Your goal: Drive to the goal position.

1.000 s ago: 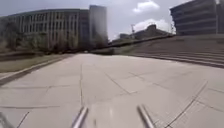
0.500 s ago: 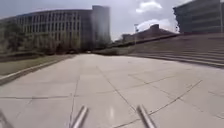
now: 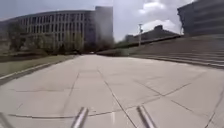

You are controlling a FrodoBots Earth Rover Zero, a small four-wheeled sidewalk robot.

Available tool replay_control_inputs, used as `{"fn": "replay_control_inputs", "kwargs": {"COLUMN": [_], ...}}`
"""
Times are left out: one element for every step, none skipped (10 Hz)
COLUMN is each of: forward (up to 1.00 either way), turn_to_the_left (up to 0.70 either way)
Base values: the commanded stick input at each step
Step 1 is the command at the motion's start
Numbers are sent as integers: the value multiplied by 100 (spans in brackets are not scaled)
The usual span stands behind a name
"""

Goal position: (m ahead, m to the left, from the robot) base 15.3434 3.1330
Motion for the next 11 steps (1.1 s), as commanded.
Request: {"fn": "replay_control_inputs", "kwargs": {"forward": [100,100,100,100,100,100,100,100,100,100,100], "turn_to_the_left": [5,5,5,5,5,5,5,5,5,5,5]}}
